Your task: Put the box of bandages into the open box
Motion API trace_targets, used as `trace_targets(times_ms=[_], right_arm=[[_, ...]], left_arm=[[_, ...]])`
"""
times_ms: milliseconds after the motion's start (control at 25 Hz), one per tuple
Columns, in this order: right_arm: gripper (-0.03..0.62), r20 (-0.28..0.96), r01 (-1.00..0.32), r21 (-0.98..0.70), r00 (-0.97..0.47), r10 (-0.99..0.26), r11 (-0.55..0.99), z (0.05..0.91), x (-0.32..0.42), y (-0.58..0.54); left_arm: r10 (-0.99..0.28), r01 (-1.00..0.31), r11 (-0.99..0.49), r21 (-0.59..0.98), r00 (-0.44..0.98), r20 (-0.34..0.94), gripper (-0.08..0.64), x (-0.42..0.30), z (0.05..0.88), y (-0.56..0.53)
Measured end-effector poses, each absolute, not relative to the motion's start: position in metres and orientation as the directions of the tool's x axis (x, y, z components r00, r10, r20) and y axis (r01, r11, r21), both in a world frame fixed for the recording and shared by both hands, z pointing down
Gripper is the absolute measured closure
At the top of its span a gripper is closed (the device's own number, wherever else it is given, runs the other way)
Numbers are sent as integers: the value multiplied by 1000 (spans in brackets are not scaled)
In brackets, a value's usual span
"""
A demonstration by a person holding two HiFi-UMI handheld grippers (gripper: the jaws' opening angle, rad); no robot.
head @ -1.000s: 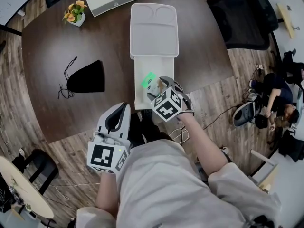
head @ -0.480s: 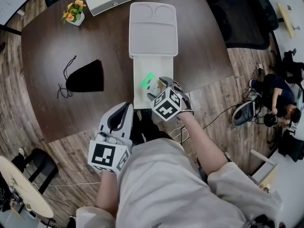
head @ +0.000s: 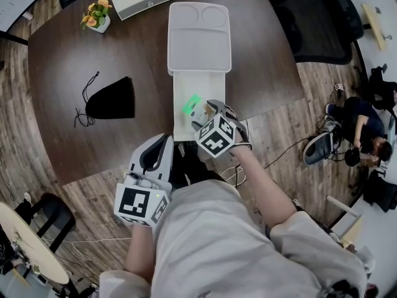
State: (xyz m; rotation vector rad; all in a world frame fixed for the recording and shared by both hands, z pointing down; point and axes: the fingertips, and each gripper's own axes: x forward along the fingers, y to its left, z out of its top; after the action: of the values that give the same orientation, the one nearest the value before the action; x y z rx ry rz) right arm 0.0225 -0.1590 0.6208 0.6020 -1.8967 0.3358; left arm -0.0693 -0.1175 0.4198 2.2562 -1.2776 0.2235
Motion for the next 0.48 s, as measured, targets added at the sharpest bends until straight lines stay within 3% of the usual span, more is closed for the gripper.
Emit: trace_targets(times_ms=[480], right_arm=[[242,913,-545,42,-319,-254,837,619,22,-158]], left_arm=[[-758,-843,-397,363,524,388,555,-70,418,-112]])
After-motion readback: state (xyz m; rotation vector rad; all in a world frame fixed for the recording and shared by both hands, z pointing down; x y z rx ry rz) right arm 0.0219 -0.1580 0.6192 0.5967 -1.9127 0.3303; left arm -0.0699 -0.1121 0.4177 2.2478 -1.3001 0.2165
